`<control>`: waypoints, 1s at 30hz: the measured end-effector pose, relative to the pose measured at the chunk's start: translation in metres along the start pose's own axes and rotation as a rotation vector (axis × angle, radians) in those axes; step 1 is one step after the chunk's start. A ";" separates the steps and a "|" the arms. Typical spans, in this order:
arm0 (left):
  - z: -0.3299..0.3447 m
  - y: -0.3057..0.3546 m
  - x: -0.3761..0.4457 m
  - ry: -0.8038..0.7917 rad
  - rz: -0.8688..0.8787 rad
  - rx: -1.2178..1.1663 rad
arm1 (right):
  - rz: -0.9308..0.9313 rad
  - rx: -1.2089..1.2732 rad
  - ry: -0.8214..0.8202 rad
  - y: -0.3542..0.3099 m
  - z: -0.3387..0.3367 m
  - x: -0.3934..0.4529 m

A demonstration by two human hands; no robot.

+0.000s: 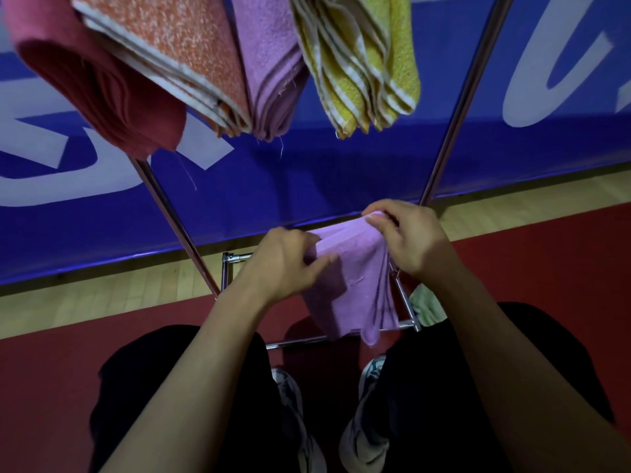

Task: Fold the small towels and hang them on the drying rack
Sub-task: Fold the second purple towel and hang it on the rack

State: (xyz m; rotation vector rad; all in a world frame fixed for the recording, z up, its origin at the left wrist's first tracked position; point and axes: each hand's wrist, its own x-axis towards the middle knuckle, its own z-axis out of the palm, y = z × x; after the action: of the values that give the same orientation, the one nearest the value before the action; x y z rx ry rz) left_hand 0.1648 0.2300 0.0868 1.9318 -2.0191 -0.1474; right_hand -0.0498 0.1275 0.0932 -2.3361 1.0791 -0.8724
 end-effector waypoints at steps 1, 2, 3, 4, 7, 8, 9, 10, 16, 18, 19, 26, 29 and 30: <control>-0.002 0.002 -0.001 0.073 0.002 0.007 | 0.015 0.001 0.037 0.002 -0.002 0.002; -0.003 0.004 -0.001 0.119 -0.009 0.004 | 0.036 0.009 0.069 0.002 -0.005 0.003; -0.004 0.006 -0.001 0.154 -0.013 -0.021 | 0.061 0.024 0.093 0.002 -0.007 0.004; -0.004 0.005 0.000 0.193 -0.010 -0.069 | 0.085 0.047 0.112 0.002 -0.008 0.004; -0.007 -0.004 0.001 0.245 -0.054 -0.296 | 0.166 0.127 0.173 0.002 -0.012 0.005; -0.010 -0.007 0.001 0.220 -0.067 -0.382 | 0.183 0.150 0.189 0.003 -0.013 0.005; -0.012 -0.008 0.000 0.186 -0.073 -0.443 | 0.190 0.168 0.198 0.005 -0.014 0.005; -0.015 -0.008 -0.001 0.156 -0.079 -0.485 | 0.193 0.180 0.196 0.006 -0.014 0.005; -0.025 0.003 -0.006 0.115 -0.176 -0.667 | 0.222 0.329 0.150 0.005 -0.015 0.006; -0.029 0.006 -0.007 0.111 -0.195 -0.784 | 0.241 0.387 0.149 0.003 -0.019 0.006; -0.030 0.006 -0.007 0.103 -0.210 -0.839 | 0.254 0.425 0.152 0.002 -0.020 0.005; -0.036 0.011 -0.006 0.030 -0.349 -1.120 | 0.400 0.860 0.172 -0.003 -0.012 0.005; -0.042 0.015 -0.005 0.011 -0.338 -1.243 | 0.445 1.007 0.168 -0.003 -0.013 0.005; -0.043 0.016 -0.006 0.014 -0.338 -1.289 | 0.445 1.035 0.161 -0.004 -0.014 0.004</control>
State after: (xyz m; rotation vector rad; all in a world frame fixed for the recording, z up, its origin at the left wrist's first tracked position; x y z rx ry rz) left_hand 0.1629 0.2437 0.1307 1.2959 -0.9996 -1.1617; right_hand -0.0553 0.1255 0.1072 -1.1449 0.8408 -1.0879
